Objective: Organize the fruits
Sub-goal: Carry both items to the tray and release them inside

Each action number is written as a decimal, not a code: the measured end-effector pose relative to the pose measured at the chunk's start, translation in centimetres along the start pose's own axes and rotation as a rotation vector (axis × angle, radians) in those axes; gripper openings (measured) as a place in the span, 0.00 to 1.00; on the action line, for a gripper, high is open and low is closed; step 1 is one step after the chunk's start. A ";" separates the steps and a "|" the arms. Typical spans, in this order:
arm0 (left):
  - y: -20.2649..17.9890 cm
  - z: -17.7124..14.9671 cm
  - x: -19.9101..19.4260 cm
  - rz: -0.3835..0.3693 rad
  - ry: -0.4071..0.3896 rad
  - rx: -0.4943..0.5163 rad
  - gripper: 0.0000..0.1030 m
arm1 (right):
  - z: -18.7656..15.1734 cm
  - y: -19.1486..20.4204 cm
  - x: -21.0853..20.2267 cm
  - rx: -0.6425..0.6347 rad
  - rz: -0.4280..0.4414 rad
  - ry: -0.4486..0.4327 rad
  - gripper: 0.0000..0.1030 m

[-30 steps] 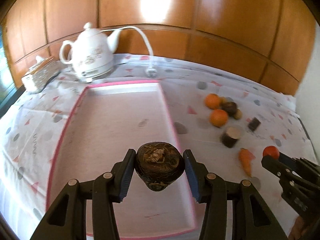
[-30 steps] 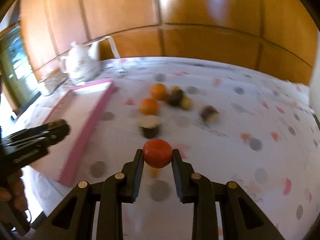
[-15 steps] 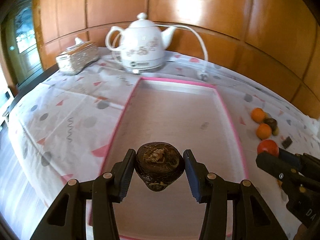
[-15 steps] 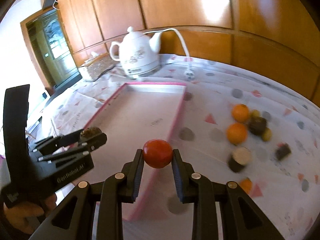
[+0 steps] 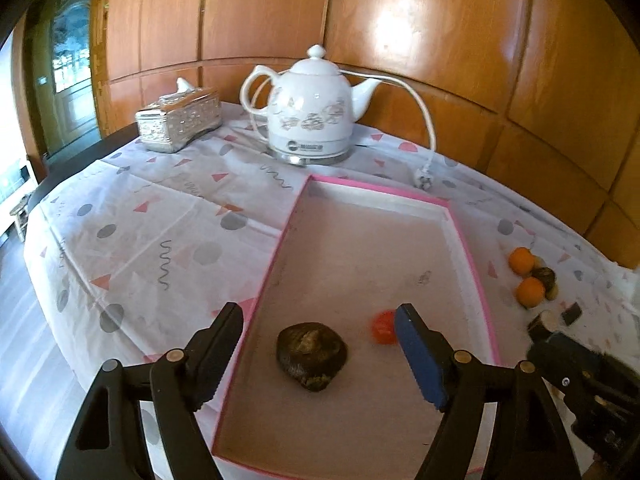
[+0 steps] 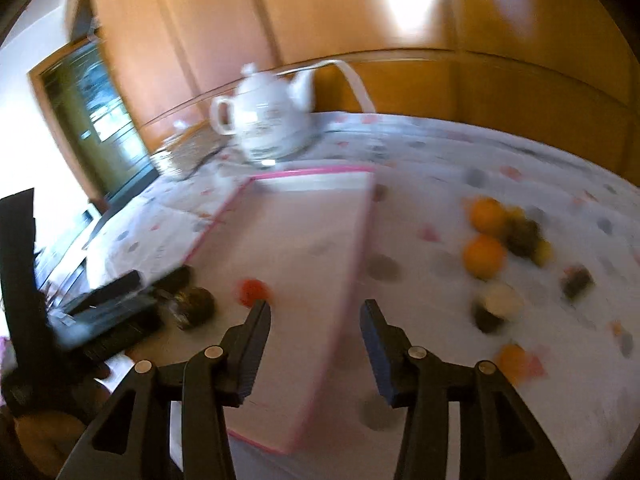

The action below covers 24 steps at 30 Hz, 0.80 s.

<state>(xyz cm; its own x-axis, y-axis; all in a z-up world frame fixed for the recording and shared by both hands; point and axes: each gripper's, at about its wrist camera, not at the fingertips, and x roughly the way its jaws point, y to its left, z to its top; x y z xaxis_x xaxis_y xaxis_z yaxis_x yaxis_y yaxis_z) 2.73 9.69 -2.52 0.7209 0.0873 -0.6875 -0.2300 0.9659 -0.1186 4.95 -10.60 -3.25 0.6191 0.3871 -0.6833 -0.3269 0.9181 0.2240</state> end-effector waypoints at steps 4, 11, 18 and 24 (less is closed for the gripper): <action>-1.3 -0.1 -0.5 -0.041 -0.004 0.025 0.76 | -2.4 -5.2 -1.9 0.112 -0.111 0.007 0.46; -3.9 -0.7 -0.8 -0.122 0.015 0.089 0.76 | -6.0 -11.0 -4.0 0.230 -0.231 0.042 0.46; -6.5 -1.4 -1.4 -0.193 0.032 0.159 0.76 | -6.4 -11.6 -2.8 0.239 -0.219 0.059 0.46; -7.9 -1.8 -1.6 -0.241 0.044 0.210 0.76 | -4.4 -10.5 -0.6 0.182 -0.233 0.048 0.46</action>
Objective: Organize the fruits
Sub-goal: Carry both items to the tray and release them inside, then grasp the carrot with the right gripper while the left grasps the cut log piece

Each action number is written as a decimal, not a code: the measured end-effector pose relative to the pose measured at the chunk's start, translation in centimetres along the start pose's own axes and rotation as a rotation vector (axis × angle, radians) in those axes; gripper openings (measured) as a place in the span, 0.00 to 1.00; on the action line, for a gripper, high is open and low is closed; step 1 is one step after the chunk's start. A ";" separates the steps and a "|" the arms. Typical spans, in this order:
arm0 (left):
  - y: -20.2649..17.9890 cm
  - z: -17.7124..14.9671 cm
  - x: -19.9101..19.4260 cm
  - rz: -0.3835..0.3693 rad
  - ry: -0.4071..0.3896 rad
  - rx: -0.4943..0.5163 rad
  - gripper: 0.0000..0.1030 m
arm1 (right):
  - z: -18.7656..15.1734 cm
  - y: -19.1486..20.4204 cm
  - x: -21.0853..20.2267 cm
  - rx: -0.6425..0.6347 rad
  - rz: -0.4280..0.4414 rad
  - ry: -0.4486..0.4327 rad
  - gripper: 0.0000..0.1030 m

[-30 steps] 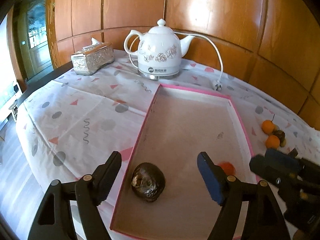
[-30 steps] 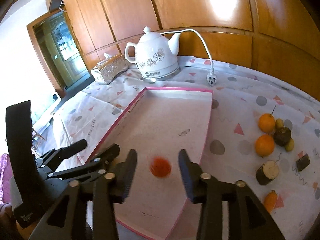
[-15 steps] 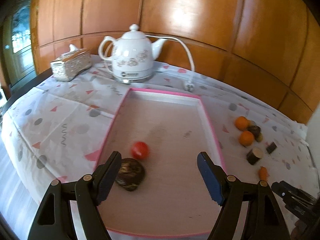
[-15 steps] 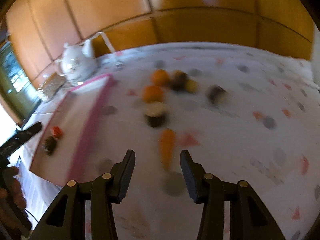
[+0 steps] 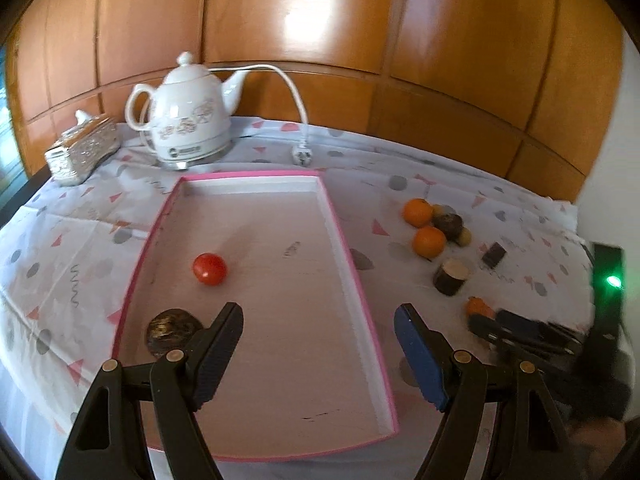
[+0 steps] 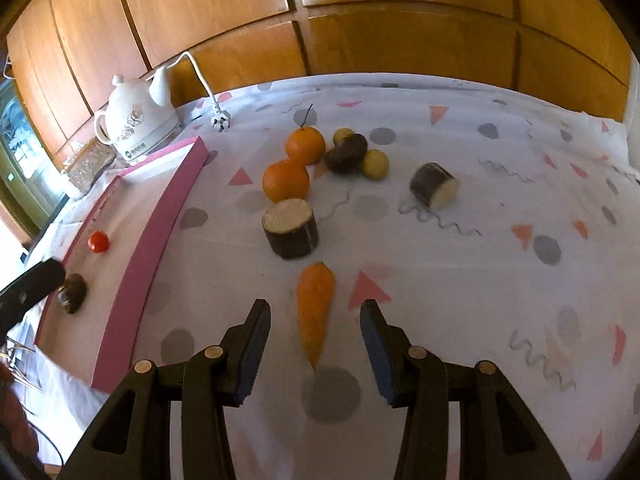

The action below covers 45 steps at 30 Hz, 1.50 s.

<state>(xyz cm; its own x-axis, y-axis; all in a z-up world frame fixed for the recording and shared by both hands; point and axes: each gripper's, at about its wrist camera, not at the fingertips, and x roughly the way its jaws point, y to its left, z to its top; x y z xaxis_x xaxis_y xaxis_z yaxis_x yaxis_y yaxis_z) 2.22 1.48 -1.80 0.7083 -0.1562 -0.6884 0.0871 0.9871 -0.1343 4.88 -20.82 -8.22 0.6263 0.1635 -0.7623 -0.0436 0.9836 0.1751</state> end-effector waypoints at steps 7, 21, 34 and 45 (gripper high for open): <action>-1.7 0.3 0.7 -0.041 0.020 0.038 0.75 | 0.0 0.3 1.0 -0.068 -0.055 0.018 0.20; -6.5 0.9 3.4 -0.086 0.083 0.120 0.73 | -0.9 -4.3 -0.4 -0.020 -0.239 -0.029 0.20; -9.4 1.0 6.0 -0.132 0.141 0.163 0.59 | -1.8 -5.5 -0.6 0.025 -0.163 -0.085 0.20; -11.8 1.8 8.9 -0.130 0.156 0.167 0.54 | -1.8 -5.7 -0.6 0.043 -0.147 -0.097 0.20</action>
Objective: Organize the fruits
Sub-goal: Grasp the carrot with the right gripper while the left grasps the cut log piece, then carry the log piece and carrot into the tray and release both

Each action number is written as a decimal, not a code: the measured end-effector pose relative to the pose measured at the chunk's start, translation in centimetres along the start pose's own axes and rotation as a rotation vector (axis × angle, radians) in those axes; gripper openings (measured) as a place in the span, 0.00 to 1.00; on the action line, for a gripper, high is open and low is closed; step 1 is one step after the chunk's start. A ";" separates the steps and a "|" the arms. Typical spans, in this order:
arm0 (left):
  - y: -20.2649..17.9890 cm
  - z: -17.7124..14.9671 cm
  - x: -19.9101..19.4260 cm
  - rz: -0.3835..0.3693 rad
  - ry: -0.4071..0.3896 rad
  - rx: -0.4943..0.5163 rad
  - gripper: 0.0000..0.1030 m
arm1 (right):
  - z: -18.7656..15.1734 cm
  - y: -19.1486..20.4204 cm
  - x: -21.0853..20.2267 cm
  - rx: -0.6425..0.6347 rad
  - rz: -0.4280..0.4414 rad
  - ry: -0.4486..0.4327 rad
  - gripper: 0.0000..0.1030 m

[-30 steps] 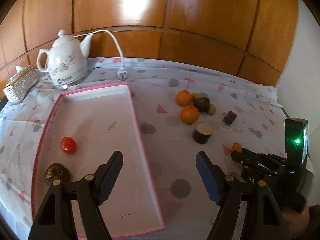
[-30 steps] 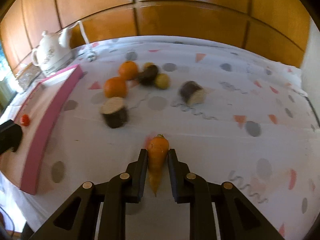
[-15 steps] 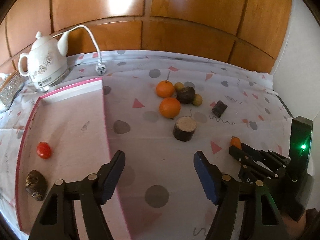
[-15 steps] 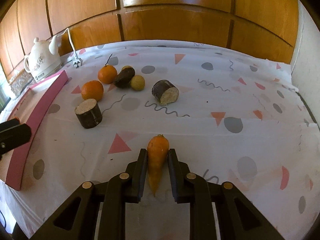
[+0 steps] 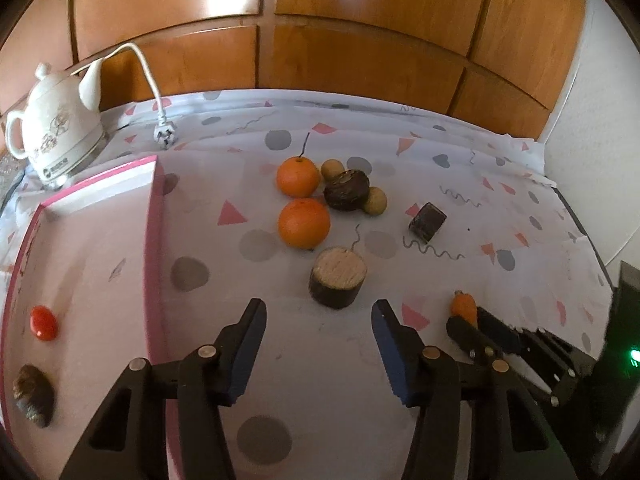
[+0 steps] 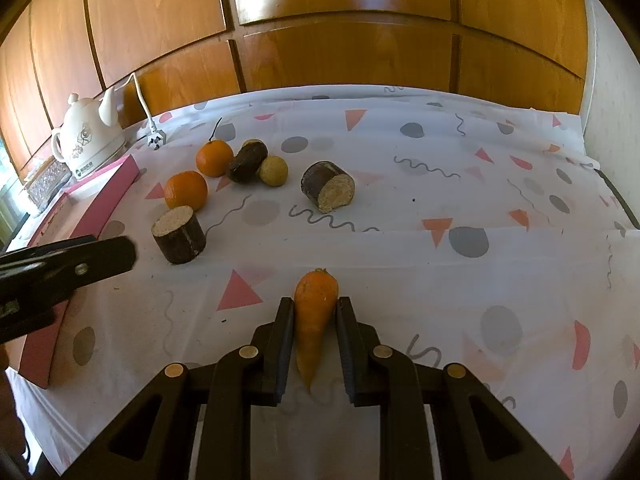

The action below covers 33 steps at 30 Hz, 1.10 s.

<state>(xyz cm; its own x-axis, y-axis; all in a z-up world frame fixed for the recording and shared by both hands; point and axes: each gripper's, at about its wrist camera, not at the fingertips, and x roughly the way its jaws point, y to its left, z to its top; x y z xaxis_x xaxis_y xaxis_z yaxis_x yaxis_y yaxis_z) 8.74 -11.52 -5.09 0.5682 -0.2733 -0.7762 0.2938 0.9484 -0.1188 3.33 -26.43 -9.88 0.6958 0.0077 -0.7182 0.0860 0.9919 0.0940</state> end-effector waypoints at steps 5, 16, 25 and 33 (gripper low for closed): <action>-1.2 0.7 1.7 0.021 0.001 0.028 0.54 | -0.1 0.1 0.0 -0.009 -0.009 -0.006 0.20; -1.3 1.3 4.7 0.012 0.029 -0.003 0.36 | 0.0 0.3 0.1 -0.019 -0.017 -0.008 0.21; -0.3 -0.7 2.1 0.005 0.018 -0.017 0.36 | 0.0 0.4 0.0 -0.027 -0.024 -0.008 0.21; 0.6 -1.9 -0.8 0.011 -0.019 -0.025 0.36 | 0.0 0.6 0.1 -0.043 -0.040 -0.007 0.20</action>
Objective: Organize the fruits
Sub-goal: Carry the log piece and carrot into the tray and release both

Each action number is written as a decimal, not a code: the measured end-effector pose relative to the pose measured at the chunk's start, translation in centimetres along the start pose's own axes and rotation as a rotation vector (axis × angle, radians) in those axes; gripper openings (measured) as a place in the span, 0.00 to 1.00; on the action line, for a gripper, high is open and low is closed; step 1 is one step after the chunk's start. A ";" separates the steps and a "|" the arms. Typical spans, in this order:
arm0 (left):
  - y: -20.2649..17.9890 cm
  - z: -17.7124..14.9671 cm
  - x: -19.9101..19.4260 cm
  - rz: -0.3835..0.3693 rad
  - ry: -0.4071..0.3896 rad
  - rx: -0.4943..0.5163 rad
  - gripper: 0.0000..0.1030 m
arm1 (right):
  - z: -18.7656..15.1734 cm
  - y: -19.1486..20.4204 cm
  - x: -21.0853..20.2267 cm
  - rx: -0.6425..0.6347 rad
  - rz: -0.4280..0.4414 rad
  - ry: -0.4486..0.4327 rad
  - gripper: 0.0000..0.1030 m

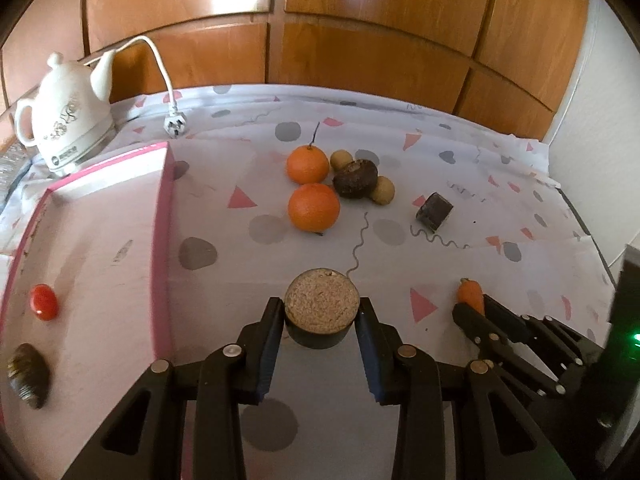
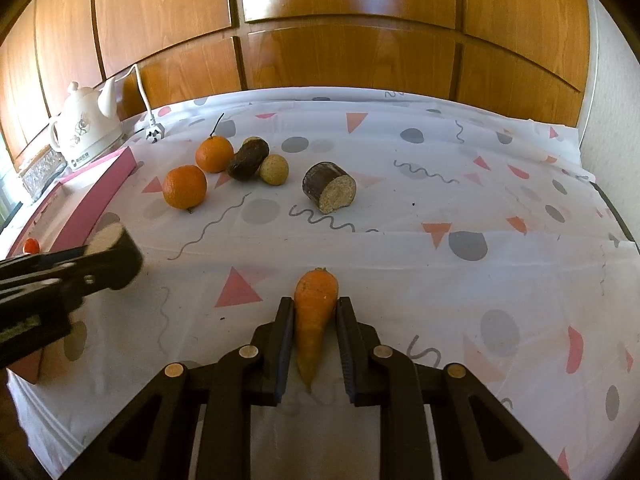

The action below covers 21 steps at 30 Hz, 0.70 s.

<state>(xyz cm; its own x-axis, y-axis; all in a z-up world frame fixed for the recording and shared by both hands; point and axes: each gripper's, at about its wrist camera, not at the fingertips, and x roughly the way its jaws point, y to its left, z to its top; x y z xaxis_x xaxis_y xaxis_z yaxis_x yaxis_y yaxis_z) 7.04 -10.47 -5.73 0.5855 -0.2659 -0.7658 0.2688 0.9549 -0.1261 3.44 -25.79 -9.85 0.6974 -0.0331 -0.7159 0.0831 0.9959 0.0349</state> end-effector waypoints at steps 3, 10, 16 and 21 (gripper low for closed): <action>0.2 0.0 -1.0 -0.002 -0.018 0.003 0.36 | 0.0 0.1 0.0 -0.009 -0.008 0.001 0.20; 2.1 -0.3 -3.3 0.006 -0.053 -0.030 0.36 | 0.0 0.5 -0.1 -0.029 -0.028 0.005 0.20; 4.4 -0.7 -4.7 0.037 -0.074 -0.075 0.36 | 0.1 1.1 -0.1 -0.060 -0.056 0.016 0.20; 6.9 -1.0 -5.7 0.074 -0.089 -0.130 0.36 | 0.6 1.3 -0.1 -0.070 -0.070 0.037 0.20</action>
<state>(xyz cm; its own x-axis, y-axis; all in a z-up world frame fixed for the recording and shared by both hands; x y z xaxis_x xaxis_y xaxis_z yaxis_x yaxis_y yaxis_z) 4.78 -2.25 -2.92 0.6670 -0.1991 -0.7180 0.1243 0.9799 -0.1562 3.87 -24.51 -9.32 0.6646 -0.1007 -0.7404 0.0800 0.9948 -0.0635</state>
